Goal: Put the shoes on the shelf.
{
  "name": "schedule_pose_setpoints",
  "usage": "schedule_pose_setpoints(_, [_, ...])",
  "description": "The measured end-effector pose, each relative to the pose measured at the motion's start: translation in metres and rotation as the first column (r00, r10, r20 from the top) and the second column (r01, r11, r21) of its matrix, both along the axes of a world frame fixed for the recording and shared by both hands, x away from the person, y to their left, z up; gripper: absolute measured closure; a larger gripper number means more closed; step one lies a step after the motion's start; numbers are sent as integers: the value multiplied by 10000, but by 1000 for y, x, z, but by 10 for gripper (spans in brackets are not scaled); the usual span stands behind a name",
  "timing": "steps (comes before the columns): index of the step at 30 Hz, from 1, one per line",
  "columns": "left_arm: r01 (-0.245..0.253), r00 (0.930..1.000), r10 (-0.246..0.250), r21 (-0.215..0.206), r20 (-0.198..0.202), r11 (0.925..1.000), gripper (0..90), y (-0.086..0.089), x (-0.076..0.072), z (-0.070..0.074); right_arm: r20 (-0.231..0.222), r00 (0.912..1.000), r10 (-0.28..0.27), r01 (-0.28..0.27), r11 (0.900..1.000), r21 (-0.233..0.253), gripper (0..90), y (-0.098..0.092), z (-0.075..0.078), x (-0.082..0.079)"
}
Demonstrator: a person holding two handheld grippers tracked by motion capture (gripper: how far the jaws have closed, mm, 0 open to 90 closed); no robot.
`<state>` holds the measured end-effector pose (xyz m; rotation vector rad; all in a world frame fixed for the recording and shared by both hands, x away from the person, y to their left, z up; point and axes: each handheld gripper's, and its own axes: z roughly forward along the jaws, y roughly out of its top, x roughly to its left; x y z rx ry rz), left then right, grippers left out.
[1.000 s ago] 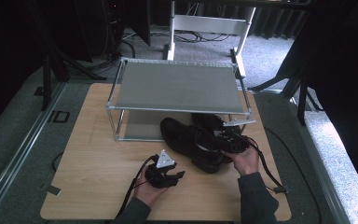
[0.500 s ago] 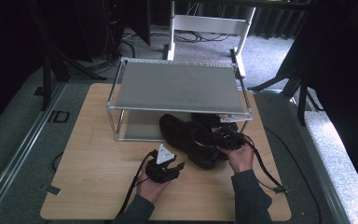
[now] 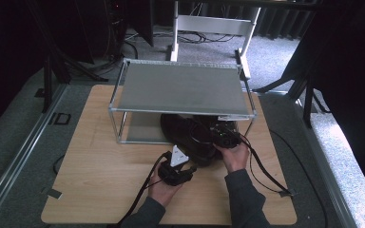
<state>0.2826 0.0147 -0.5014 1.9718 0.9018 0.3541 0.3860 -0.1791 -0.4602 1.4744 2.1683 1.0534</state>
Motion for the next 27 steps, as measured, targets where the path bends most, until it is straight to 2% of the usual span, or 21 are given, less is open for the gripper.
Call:
schedule_pose_setpoints(4, [-77, 9999, 76, 92, 96, 9999, 629, -4, 4, 1, 149, 9995, -276, 275, 9996, 62, 794, 6, -1, 1])
schedule_pose_setpoints(8, [-311, 9995, 311, 86, -7, 9995, 659, -6, 10, 0, 308, 9983, -495, 490, 9987, 153, 795, 8, -3, 2])
schedule_pose_setpoints(12, [-442, 9990, 443, 122, -103, 9989, 663, -10, 15, -1, 384, 9968, -705, 699, 9974, 166, 797, 10, -5, 2])
schedule_pose_setpoints(16, [-441, 9990, 442, 238, -49, 9987, 665, -14, 18, -2, 647, 9942, -862, 844, 9960, 301, 810, 12, -6, 1])
schedule_pose_setpoints(18, [-442, 9990, 444, 230, -83, 9988, 666, -14, 20, -1, 681, 9935, -911, 893, 9956, 296, 814, 12, -5, 2])
schedule_pose_setpoints(20, [-533, 9985, 535, 316, -76, 9981, 657, -14, 21, -2, 488, 9948, -898, 894, 9959, 105, 815, 12, -4, 4])
schedule_pose_setpoints(27, [-516, 9986, 519, 297, -95, 9982, 658, -15, 22, -5, 824, 9925, -905, 913, 9958, -56, 819, 15, -6, 2])
